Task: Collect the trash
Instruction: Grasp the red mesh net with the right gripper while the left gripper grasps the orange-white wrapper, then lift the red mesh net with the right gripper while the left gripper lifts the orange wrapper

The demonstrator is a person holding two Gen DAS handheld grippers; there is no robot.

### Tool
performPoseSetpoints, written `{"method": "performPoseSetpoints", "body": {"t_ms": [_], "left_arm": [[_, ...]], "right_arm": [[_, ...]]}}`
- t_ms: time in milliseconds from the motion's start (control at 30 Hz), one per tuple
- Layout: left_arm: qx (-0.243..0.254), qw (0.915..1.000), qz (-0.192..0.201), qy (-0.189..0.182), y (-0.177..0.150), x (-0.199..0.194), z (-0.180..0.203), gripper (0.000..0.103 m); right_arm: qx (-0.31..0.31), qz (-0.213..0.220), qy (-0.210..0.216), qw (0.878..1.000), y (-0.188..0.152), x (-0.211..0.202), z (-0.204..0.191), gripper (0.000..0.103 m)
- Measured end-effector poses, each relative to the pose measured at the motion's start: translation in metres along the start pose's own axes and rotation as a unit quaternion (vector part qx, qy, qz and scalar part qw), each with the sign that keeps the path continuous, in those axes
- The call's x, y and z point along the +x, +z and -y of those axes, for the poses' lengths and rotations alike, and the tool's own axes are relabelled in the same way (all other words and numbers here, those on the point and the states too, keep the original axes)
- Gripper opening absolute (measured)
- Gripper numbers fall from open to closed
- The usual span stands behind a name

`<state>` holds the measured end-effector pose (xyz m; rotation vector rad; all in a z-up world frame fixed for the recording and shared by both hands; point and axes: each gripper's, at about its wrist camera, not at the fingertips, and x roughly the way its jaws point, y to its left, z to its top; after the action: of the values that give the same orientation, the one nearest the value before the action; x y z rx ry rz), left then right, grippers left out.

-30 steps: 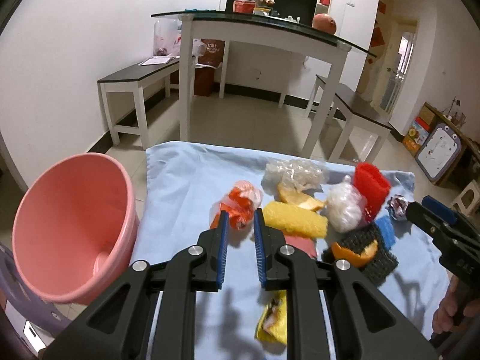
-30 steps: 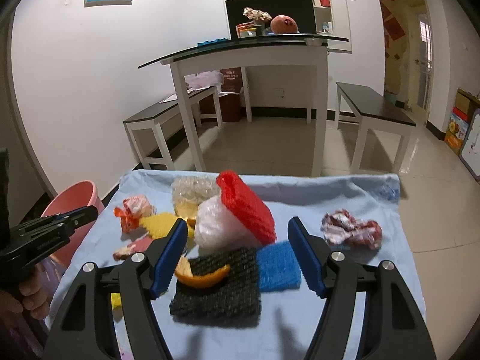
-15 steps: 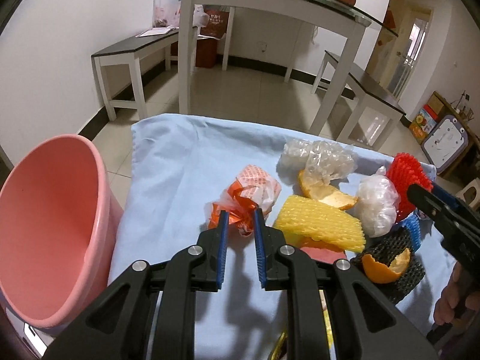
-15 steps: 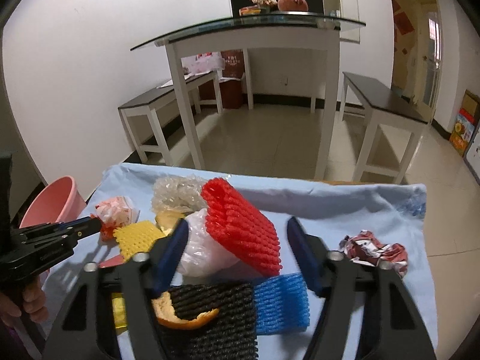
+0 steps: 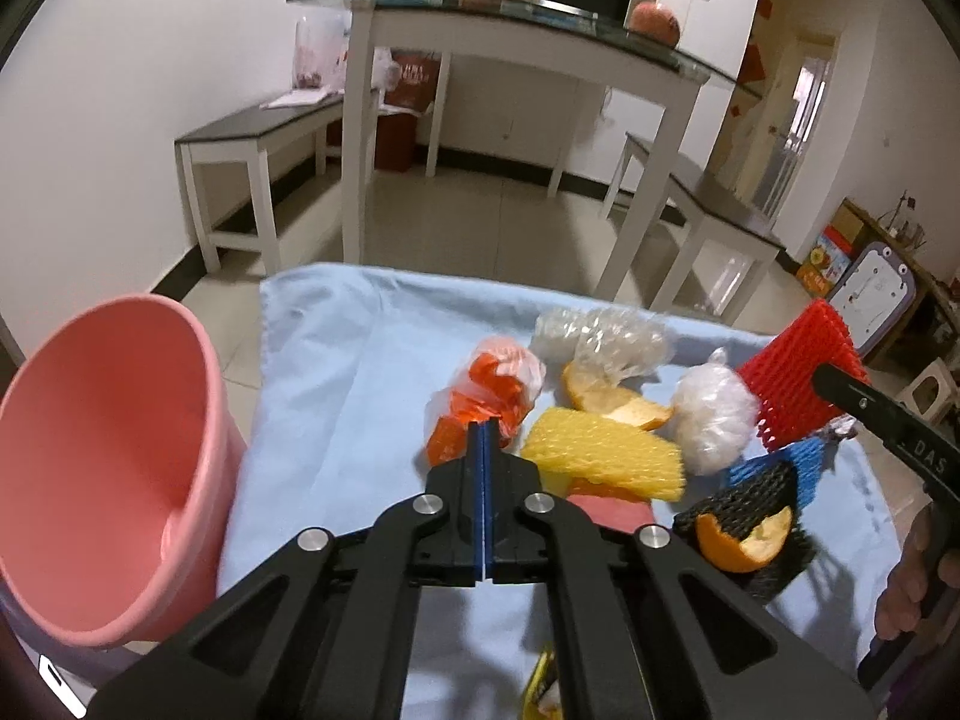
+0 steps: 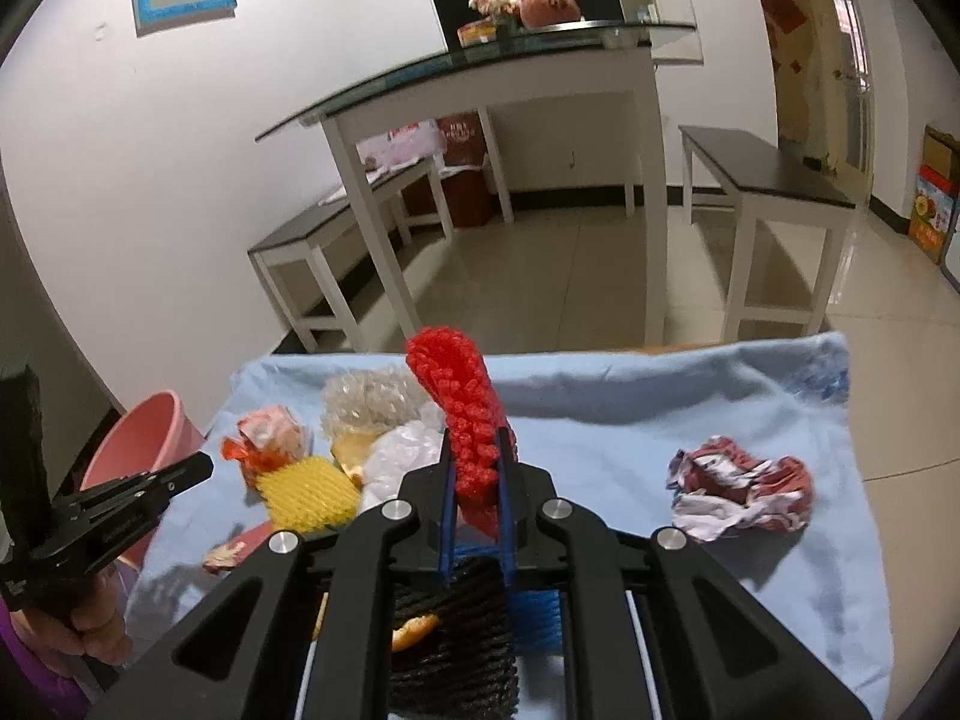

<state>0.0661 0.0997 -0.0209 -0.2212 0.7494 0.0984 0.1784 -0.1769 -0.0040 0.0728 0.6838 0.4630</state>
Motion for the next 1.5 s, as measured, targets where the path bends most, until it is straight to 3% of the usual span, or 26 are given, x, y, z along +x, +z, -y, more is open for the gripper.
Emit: {"method": "performPoseSetpoints", "body": {"t_ms": [200,267,333,400,567,767,867,1000,1033,1500], "left_arm": [[-0.008,0.9996,0.023,-0.01,0.003,-0.021,-0.008,0.0],[-0.008,0.9998,0.015,-0.011,0.005,-0.018,-0.01,0.008],[-0.015,0.9996,0.009,-0.02,0.008,-0.013,-0.013,0.033],[-0.02,0.9995,0.003,-0.026,0.009,-0.006,-0.015,0.038],[-0.015,0.9992,-0.021,-0.032,0.007,0.02,-0.013,0.039],[-0.01,0.9987,-0.039,-0.033,0.002,0.042,-0.012,0.039],[-0.003,0.9992,-0.027,-0.029,0.002,0.04,-0.011,0.038],[-0.002,0.9996,-0.021,-0.018,0.001,0.04,-0.011,0.002],[-0.003,0.9997,-0.02,-0.013,0.001,0.04,-0.011,0.001],[-0.011,0.999,0.029,-0.032,0.004,-0.013,-0.016,0.0]], "right_arm": [[-0.003,0.02,0.011,1.0,0.007,-0.029,-0.006,0.01],[-0.002,0.023,0.015,1.0,0.008,-0.035,-0.007,0.01],[-0.001,0.024,0.02,1.0,0.009,-0.04,-0.008,0.01],[-0.002,0.025,0.024,0.999,0.011,-0.044,-0.01,0.01],[-0.008,0.024,0.028,0.999,0.018,-0.04,-0.022,0.01],[-0.008,0.011,0.031,0.999,0.018,-0.034,-0.03,0.01],[-0.004,0.007,0.037,0.999,0.017,-0.033,-0.033,0.01],[-0.007,0.005,0.039,0.999,0.014,-0.035,-0.039,0.01],[-0.008,0.006,0.039,0.999,0.014,-0.036,-0.041,0.01],[-0.014,0.008,0.052,0.999,0.003,-0.052,-0.052,0.01]]}}
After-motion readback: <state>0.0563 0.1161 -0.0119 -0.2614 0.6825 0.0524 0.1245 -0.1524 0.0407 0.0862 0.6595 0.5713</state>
